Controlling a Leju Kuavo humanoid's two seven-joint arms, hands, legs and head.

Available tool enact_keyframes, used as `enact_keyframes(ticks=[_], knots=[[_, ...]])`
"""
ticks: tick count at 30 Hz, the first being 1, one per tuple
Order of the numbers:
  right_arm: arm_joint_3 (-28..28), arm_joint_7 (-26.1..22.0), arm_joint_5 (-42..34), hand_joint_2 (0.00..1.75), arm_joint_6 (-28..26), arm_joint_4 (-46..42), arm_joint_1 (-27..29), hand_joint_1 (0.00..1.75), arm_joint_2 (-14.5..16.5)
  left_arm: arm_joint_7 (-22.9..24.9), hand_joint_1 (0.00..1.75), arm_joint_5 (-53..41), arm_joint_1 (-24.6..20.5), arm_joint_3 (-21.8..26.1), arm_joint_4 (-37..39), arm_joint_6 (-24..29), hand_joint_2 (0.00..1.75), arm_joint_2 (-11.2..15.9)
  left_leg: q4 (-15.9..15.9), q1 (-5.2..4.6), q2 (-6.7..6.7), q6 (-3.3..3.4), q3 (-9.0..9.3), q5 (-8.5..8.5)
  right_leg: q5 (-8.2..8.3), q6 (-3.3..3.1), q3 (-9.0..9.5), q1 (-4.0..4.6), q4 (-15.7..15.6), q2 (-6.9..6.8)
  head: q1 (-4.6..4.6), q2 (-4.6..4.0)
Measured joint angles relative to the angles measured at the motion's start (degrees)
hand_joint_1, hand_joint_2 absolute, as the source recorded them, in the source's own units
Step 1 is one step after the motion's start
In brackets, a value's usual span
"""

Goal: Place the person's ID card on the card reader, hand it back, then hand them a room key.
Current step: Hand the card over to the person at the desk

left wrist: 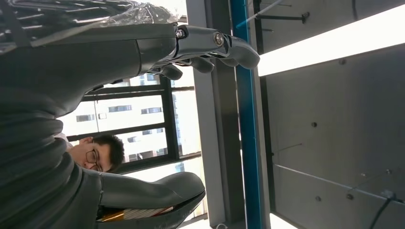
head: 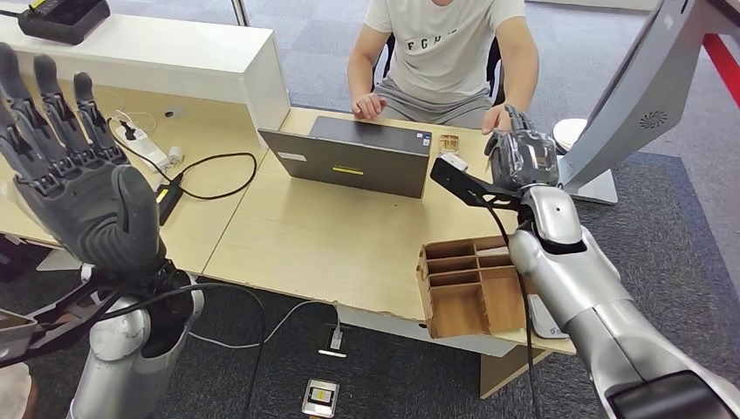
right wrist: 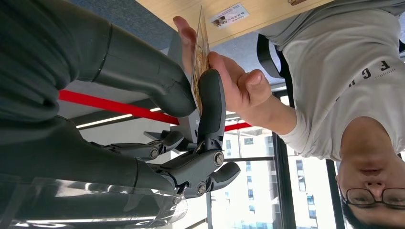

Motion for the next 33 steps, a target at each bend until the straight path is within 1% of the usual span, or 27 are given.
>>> enact_keyframes(ticks=[20, 21, 24, 25, 33], knots=[[0.49, -0.17, 0.49, 1.75, 0.29, 0.84, 0.00, 1.75, 0.66, 0.58, 0.00, -0.80, 1.19, 0.13, -0.57, 0.91, 1.75, 0.18, 0.00, 0.00, 0.00, 0.00, 0.00, 0.00, 0.00, 0.00, 0.00, 0.00, 0.00, 0.00, 0.00, 0.00], [0.52, -0.17, 0.51, 1.75, 0.33, 0.84, 0.00, 1.34, 0.68, 0.60, 0.00, -0.84, 1.22, 0.13, -0.60, 0.95, 1.75, 0.21, 0.00, 0.00, 0.00, 0.00, 0.00, 0.00, 0.00, 0.00, 0.00, 0.00, 0.00, 0.00, 0.00, 0.00], [0.67, -0.17, 0.59, 1.75, 0.46, 0.84, 0.00, 0.03, 0.75, 0.69, 0.00, -0.99, 1.27, 0.13, -0.69, 1.08, 1.75, 0.28, 0.00, 0.00, 0.00, 0.00, 0.00, 0.00, 0.00, 0.00, 0.00, 0.00, 0.00, 0.00, -0.01, 0.00], [0.72, -0.17, 0.61, 1.75, 0.48, 0.84, 0.00, 0.00, 0.78, 0.74, 0.00, -1.05, 1.27, 0.13, -0.72, 1.13, 1.75, 0.29, 0.00, 0.00, 0.00, 0.00, 0.00, 0.00, 0.00, 0.00, 0.00, 0.00, 0.00, 0.00, -0.01, 0.00], [1.07, 0.21, 0.16, 1.75, -0.02, 0.80, -0.01, 0.00, 0.86, 1.07, 0.00, -1.39, 1.35, 0.11, -1.07, 2.05, 1.75, 0.38, 0.00, 0.00, 0.00, 0.00, 0.01, 0.00, 0.00, 0.00, 0.01, 0.00, 0.00, 0.00, 0.00, 0.00]])
